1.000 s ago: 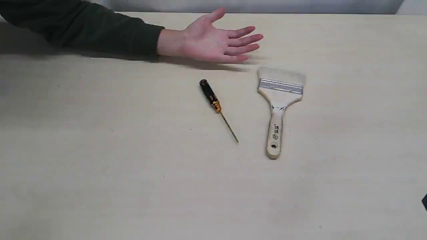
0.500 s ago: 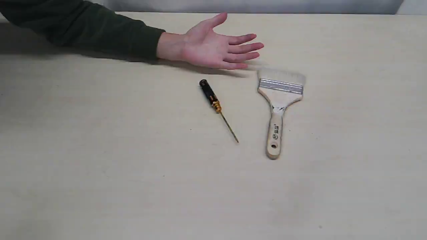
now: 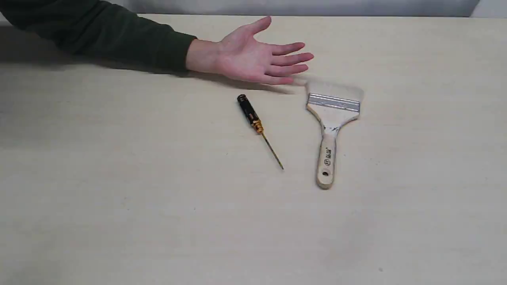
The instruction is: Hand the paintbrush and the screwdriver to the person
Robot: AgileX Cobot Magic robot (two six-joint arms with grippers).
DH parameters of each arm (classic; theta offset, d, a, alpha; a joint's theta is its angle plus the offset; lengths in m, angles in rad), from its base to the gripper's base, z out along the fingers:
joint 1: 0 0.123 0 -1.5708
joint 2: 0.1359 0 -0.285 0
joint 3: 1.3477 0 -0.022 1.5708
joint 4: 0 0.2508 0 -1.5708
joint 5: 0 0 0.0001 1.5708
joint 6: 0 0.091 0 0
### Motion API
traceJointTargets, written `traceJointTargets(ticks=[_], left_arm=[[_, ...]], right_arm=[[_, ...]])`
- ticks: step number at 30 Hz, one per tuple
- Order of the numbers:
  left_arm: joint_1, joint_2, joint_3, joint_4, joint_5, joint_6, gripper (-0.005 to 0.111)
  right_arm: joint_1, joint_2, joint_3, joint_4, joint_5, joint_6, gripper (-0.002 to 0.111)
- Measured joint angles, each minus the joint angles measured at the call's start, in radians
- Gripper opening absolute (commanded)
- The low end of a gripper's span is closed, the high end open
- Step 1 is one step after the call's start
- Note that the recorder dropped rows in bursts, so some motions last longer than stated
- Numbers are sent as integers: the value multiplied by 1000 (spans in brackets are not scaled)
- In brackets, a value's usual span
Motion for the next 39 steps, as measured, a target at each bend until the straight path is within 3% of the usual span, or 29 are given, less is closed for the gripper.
traceJointTargets(ticks=[12, 17, 24, 27, 32, 39], left_arm=[[0, 0, 0, 0, 0, 0, 0], [0, 0, 0, 0, 0, 0, 0], [0, 0, 0, 0, 0, 0, 0], [0, 0, 0, 0, 0, 0, 0], [0, 0, 0, 0, 0, 0, 0], [0, 0, 0, 0, 0, 0, 0]], right_arm=[[0, 0, -13, 79, -90, 230, 4], [0, 67, -157, 52, -43, 240, 4], [8, 343, -360, 0, -10, 244, 4], [67, 490, -436, -49, -7, 246, 4], [251, 783, -588, -149, 40, 246, 4], [391, 1245, -878, -275, 304, 246, 4]])
